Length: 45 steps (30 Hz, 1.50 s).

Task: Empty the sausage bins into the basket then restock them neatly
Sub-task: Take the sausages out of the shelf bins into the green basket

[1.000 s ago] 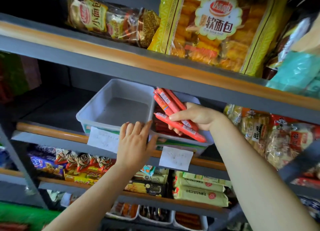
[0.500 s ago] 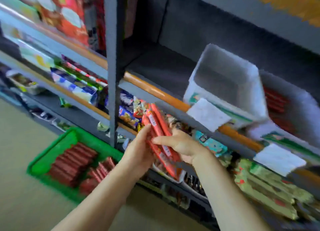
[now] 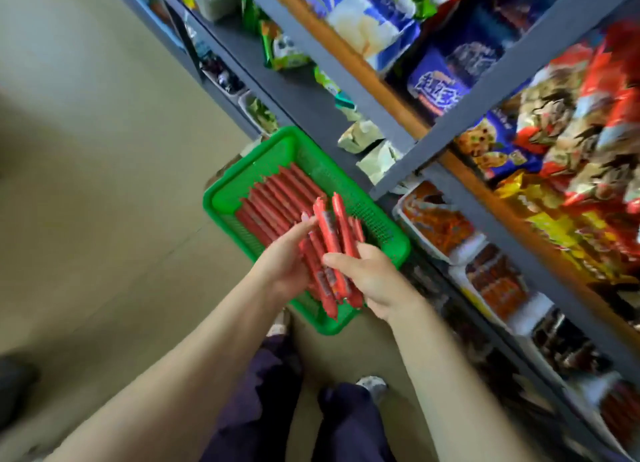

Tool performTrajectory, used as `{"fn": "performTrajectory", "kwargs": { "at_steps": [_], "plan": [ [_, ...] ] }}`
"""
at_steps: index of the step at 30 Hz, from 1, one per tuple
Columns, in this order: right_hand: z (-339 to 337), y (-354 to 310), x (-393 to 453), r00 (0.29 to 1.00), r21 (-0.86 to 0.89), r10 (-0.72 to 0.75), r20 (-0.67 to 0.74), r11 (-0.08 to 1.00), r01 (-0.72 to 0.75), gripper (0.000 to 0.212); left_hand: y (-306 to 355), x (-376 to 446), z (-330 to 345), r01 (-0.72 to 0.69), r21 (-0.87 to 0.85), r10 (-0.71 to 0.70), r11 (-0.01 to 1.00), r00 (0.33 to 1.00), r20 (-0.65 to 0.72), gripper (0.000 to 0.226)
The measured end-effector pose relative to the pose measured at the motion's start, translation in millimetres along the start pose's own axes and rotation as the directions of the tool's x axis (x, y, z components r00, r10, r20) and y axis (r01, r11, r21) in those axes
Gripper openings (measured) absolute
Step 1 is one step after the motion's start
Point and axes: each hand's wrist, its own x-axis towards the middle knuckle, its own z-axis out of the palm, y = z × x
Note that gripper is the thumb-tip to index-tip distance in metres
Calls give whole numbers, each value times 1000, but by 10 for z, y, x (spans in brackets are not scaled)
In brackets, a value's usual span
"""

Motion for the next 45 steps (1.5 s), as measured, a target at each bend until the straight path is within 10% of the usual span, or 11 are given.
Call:
{"fn": "performTrajectory", "kwargs": {
  "at_steps": [32, 45],
  "plan": [
    [-49, 893, 1135, 981, -295, -176, -80, 944, 145, 19, -377, 1196, -1006, 51, 40, -47, 998, 994, -97, 23],
    [-441, 1452, 1571, 799, -580, -91, -594, 737, -348, 23, -478, 1318, -1174, 116, 15, -111, 993, 974, -196, 14]
  ]
}}
